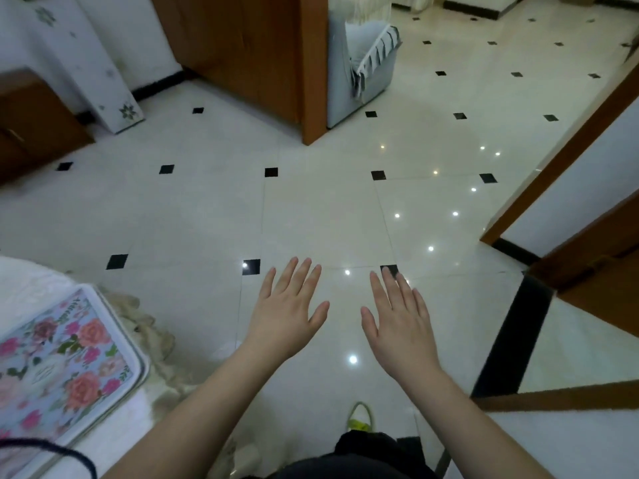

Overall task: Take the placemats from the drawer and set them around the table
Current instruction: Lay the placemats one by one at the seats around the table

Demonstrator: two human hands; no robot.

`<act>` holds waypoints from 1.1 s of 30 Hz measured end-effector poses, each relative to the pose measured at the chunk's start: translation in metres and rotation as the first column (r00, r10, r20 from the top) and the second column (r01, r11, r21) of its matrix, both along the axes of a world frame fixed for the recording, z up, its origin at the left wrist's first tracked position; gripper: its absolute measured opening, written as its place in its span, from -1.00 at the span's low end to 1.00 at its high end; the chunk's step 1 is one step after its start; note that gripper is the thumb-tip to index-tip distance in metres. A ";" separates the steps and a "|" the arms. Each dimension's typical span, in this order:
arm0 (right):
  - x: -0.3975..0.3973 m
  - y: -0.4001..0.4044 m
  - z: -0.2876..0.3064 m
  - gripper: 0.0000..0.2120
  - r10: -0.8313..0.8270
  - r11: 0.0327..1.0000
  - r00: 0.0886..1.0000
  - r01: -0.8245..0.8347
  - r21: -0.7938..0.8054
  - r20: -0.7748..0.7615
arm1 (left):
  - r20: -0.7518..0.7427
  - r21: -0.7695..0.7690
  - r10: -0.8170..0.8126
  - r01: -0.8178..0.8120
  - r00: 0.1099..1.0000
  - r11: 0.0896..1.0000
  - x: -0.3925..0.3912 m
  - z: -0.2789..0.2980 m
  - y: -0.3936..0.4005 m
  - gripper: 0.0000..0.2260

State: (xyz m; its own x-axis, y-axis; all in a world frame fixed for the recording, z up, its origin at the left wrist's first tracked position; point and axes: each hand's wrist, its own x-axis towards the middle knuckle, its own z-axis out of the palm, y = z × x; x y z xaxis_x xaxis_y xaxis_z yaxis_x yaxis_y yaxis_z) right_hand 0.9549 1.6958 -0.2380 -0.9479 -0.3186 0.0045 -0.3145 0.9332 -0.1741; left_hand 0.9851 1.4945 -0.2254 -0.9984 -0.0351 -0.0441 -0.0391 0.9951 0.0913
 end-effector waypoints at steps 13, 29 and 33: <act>-0.113 -0.057 0.000 -0.40 0.284 0.959 0.959 -0.284 -0.020 -0.015 | -0.080 -0.088 0.308 -0.315 0.948 0.945 -0.040 0.001 -0.047 -0.41; -0.166 -0.271 0.005 -0.43 0.585 0.811 0.808 -0.585 0.030 -0.073 | -0.107 0.019 0.571 -0.573 0.814 0.819 -0.047 -0.014 -0.221 -0.41; -0.170 -0.315 0.004 -0.42 0.620 0.784 0.782 -0.620 0.028 -0.061 | -0.090 0.031 0.609 -0.609 0.788 0.792 -0.046 -0.016 -0.258 -0.39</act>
State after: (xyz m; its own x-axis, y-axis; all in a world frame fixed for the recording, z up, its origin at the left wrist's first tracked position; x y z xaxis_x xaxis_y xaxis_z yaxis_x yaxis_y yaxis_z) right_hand 0.7852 1.3808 -0.2337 -0.5437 -0.8376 0.0535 -0.8356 0.5342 -0.1282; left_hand 0.9387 1.2366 -0.2413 -0.7691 -0.6376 0.0445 -0.6289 0.7673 0.1257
